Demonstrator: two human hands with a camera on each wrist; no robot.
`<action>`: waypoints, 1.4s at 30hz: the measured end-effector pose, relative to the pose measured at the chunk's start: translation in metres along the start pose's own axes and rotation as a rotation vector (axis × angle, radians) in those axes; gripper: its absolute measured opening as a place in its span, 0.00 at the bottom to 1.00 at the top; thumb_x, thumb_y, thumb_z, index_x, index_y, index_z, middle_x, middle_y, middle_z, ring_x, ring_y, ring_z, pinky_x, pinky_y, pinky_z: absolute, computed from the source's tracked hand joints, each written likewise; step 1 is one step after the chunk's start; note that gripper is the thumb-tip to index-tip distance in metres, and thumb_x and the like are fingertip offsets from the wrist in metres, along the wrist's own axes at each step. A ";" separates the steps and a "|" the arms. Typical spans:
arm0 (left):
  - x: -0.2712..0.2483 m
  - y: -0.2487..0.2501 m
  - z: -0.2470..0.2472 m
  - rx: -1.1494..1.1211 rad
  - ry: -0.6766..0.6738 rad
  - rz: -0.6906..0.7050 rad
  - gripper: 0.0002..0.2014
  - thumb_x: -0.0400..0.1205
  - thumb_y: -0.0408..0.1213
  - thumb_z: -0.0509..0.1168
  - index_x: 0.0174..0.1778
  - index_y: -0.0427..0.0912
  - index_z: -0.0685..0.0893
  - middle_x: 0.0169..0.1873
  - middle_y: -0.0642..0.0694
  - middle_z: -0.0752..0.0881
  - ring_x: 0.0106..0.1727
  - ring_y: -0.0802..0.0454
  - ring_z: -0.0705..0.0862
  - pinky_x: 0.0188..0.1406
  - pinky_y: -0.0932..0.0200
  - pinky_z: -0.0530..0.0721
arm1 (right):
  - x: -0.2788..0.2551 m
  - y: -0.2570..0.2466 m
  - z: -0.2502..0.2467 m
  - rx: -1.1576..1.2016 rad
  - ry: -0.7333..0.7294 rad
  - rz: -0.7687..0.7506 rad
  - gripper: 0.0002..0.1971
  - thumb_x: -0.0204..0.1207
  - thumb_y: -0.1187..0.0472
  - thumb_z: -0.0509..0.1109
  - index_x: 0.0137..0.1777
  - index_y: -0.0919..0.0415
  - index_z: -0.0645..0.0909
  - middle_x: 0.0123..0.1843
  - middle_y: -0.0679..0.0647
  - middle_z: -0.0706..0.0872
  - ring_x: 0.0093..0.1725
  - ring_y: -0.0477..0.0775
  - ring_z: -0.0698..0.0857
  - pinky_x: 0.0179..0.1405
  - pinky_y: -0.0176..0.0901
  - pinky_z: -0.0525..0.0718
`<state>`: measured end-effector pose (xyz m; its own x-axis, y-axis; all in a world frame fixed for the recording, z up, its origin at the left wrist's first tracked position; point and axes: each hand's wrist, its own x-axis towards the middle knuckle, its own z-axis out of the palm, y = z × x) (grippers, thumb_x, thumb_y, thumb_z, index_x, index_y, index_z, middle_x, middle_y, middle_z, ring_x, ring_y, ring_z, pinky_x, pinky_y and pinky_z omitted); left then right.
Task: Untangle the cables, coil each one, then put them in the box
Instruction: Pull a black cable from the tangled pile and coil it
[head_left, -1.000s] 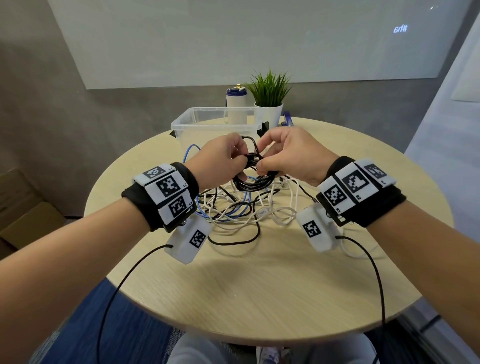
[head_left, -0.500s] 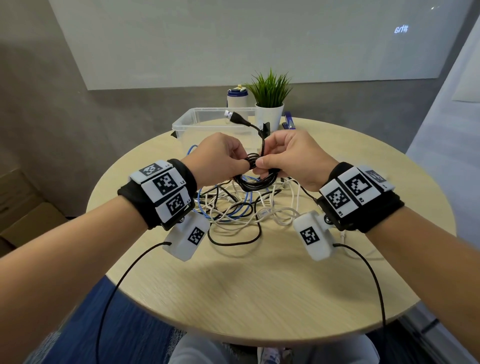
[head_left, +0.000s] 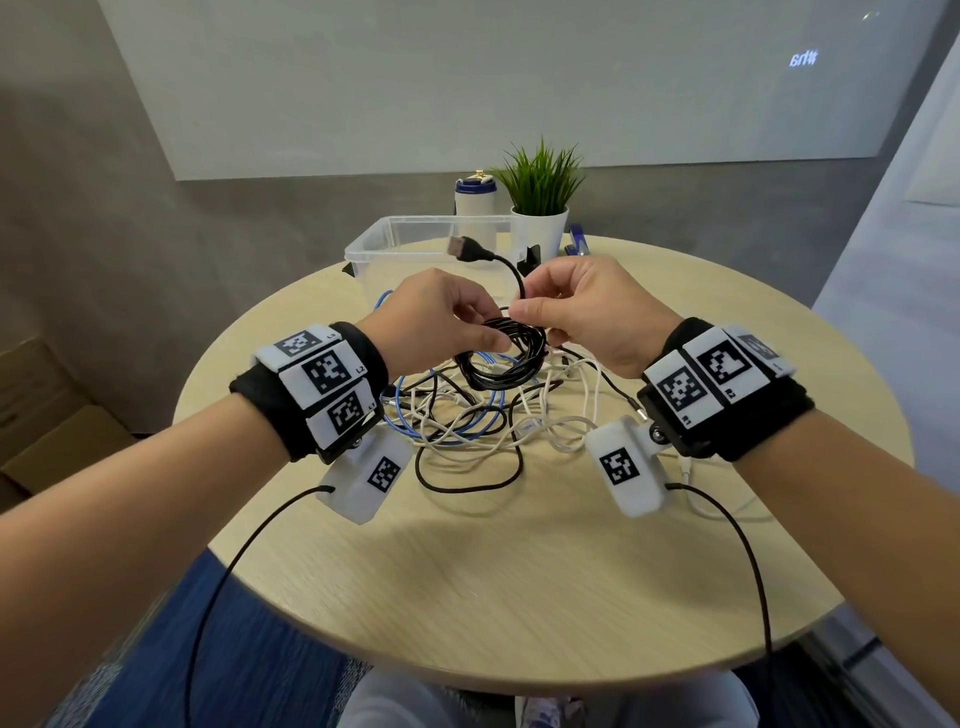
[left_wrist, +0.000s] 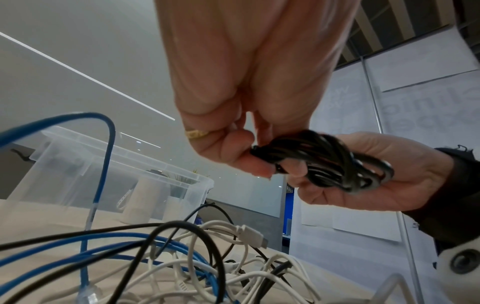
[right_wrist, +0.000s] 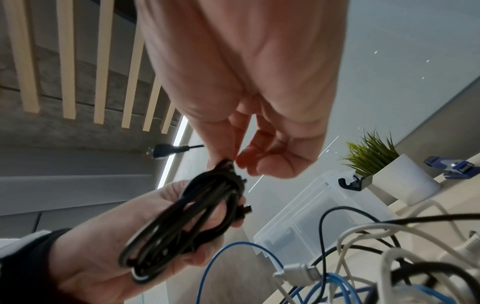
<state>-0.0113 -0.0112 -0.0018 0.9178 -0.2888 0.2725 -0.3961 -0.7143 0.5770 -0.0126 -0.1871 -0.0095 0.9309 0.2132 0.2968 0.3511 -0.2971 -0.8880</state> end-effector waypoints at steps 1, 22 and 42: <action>0.000 0.001 0.000 -0.006 0.009 0.008 0.07 0.70 0.44 0.78 0.41 0.50 0.88 0.38 0.44 0.89 0.35 0.55 0.79 0.38 0.62 0.78 | 0.000 -0.001 0.000 0.008 0.002 -0.004 0.07 0.71 0.66 0.77 0.36 0.56 0.83 0.35 0.54 0.81 0.32 0.46 0.78 0.28 0.38 0.77; 0.006 -0.021 0.008 0.014 0.117 -0.049 0.02 0.75 0.39 0.73 0.40 0.45 0.88 0.33 0.48 0.85 0.29 0.55 0.76 0.32 0.63 0.76 | -0.004 -0.025 -0.001 0.254 -0.015 0.016 0.09 0.82 0.65 0.64 0.39 0.62 0.77 0.33 0.57 0.81 0.27 0.46 0.78 0.24 0.35 0.72; -0.001 -0.003 0.010 0.062 0.011 0.207 0.09 0.80 0.37 0.69 0.54 0.51 0.88 0.39 0.61 0.78 0.33 0.69 0.76 0.34 0.80 0.69 | 0.013 0.000 -0.015 -0.133 0.150 0.299 0.07 0.78 0.63 0.71 0.38 0.56 0.83 0.30 0.55 0.77 0.23 0.48 0.71 0.20 0.36 0.72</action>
<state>-0.0114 -0.0155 -0.0116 0.8166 -0.4268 0.3886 -0.5733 -0.6786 0.4592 0.0015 -0.1987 -0.0006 0.9954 -0.0378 0.0876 0.0617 -0.4460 -0.8929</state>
